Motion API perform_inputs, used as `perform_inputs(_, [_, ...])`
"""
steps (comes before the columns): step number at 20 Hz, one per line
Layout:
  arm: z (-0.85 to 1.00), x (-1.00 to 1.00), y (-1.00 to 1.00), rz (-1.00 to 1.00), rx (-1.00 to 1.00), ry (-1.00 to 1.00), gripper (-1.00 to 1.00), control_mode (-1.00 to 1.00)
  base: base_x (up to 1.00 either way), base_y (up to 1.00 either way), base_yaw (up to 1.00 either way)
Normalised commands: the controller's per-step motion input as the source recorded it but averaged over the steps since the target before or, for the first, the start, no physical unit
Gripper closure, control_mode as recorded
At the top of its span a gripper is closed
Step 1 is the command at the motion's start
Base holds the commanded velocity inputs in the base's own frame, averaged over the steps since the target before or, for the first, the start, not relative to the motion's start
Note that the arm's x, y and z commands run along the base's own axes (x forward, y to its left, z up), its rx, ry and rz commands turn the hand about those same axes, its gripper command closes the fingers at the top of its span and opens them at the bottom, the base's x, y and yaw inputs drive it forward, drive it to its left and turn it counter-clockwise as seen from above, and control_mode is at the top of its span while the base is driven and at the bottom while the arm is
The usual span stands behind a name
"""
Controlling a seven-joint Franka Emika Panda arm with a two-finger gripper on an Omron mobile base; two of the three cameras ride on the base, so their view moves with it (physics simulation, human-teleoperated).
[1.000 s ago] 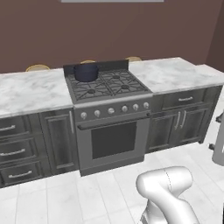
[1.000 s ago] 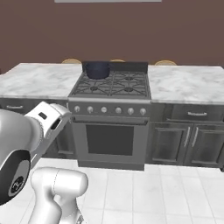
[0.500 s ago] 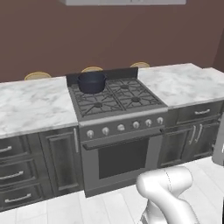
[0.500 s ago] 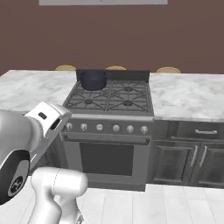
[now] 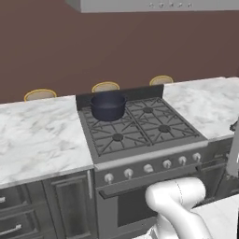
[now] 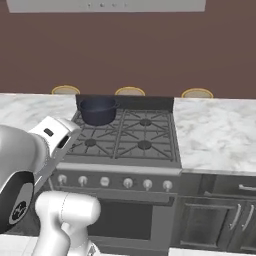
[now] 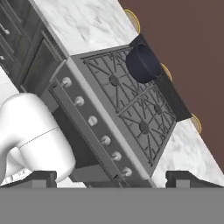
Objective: Move the pot and pan from the stove into the sink.
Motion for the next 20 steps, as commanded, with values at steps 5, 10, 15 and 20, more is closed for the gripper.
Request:
perform_inputs(5, [0.0,0.0,0.0,0.0,0.0,0.0,-1.0,1.0,0.94,0.0,0.0])
perform_inputs(10, [0.0,0.0,0.0,0.0,0.0,0.0,-1.0,1.0,0.77,0.0,0.0])
perform_inputs(15, [0.0,0.0,0.0,0.0,0.0,0.0,-1.0,-1.0,0.04,0.0,0.0])
perform_inputs(20, [0.0,0.39,0.43,-0.11,-0.03,0.04,-1.0,-1.0,0.0,0.0,0.0])
